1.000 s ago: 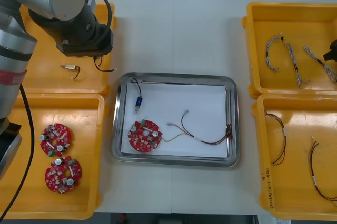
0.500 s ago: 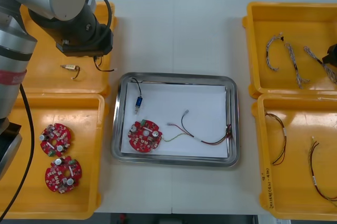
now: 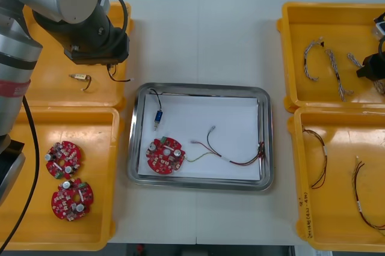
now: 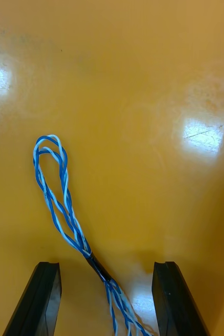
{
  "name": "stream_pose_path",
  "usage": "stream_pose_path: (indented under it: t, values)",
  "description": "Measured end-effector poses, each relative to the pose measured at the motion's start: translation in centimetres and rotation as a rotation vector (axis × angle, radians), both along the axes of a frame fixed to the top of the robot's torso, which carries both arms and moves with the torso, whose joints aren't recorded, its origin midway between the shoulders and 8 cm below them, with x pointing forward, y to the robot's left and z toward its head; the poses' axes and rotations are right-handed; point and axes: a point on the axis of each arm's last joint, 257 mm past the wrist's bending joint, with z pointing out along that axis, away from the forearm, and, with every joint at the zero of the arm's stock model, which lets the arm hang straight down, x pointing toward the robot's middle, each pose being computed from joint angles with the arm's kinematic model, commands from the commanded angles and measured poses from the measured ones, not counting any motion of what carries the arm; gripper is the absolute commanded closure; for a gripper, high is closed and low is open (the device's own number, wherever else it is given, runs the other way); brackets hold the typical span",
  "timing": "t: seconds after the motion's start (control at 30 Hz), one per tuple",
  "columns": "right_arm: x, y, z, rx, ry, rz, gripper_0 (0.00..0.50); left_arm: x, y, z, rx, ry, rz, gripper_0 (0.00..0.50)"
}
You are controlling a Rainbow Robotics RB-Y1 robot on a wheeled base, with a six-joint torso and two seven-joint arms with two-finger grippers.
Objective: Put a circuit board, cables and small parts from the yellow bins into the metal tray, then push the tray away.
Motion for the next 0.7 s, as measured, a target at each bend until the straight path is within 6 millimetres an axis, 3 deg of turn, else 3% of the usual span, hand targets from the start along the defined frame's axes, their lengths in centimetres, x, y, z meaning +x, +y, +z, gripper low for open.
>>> stream_pose_path:
  t: [0.53,0.57,0.63,0.67,0.7]
  values:
    - [-0.34,-0.05,-0.61,-0.010,0.019,-0.002,0.000,0.00,0.00,0.00,0.000,0.000,0.000,0.495]
    - [-0.36,-0.06,-0.64,-0.011,0.020,-0.002,0.028,0.00,0.00,0.00,0.000,0.000,0.000,0.495]
    - [-0.37,-0.06,-0.67,-0.011,0.021,-0.003,0.153,0.00,0.00,0.00,0.000,0.000,0.000,0.495]
    - [-0.37,-0.05,-0.68,-0.009,0.021,-0.006,0.345,0.00,0.00,0.00,0.000,0.000,0.000,0.498]
    - [-0.38,-0.03,-0.70,-0.006,0.022,-0.009,0.478,0.00,0.00,0.00,0.000,0.000,0.000,0.495]
